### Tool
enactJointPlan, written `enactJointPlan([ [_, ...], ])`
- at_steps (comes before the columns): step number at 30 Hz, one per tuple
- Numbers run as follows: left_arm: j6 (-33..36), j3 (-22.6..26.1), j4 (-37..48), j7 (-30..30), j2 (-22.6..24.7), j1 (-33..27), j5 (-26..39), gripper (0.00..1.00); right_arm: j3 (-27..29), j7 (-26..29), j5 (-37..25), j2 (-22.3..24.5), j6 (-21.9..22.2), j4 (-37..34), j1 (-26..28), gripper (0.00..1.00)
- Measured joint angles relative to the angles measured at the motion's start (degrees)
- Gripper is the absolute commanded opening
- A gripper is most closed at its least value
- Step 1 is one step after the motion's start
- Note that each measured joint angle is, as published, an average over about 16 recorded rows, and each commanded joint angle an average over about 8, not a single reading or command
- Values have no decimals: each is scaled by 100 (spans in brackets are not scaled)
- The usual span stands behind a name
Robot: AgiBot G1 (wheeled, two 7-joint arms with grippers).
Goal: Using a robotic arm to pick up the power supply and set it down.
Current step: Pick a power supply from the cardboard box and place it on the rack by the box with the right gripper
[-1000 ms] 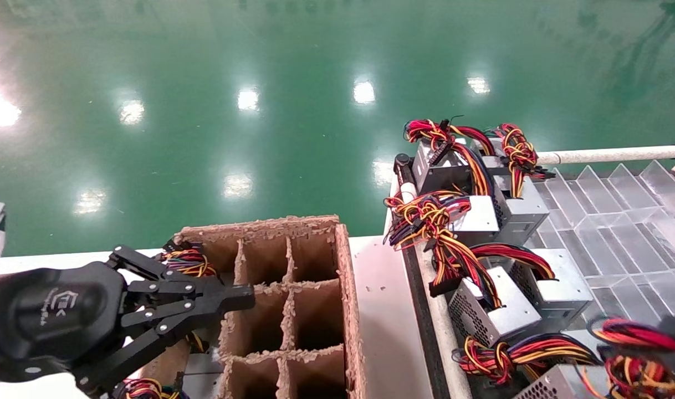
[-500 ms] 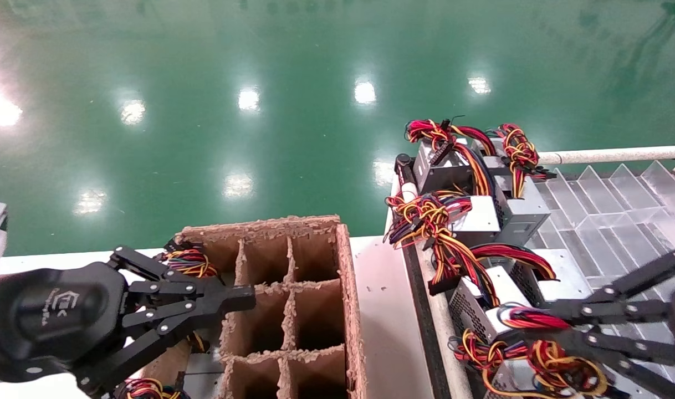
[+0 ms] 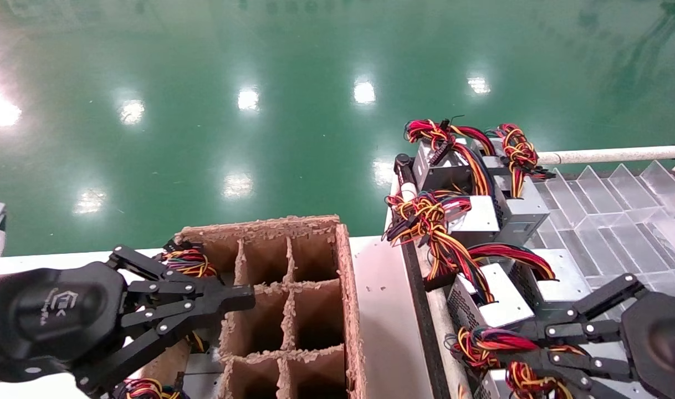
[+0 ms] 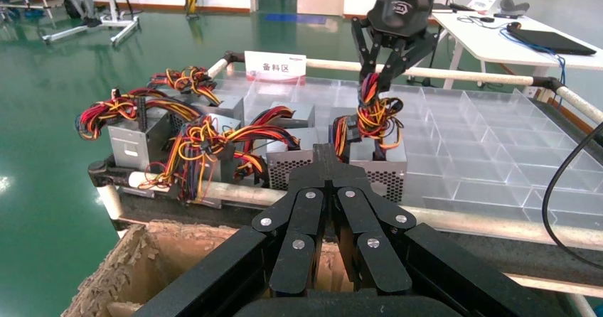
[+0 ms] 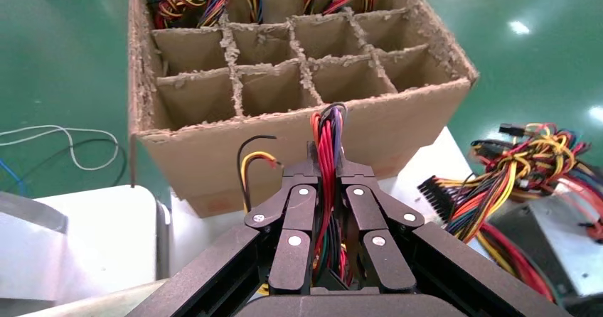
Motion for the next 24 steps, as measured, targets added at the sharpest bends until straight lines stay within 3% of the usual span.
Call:
enactJointPlan([
  [7, 0, 0, 0, 0, 0, 0, 0, 0, -31, 273, -97, -21, -159, 4, 63, 93],
  [8, 0, 0, 0, 0, 0, 0, 0, 0, -30, 309, -112, -25, -177, 5, 79, 100],
  [24, 0, 0, 0, 0, 0, 0, 0, 0, 62, 661, -145, -238, -357, 7, 436, 100],
])
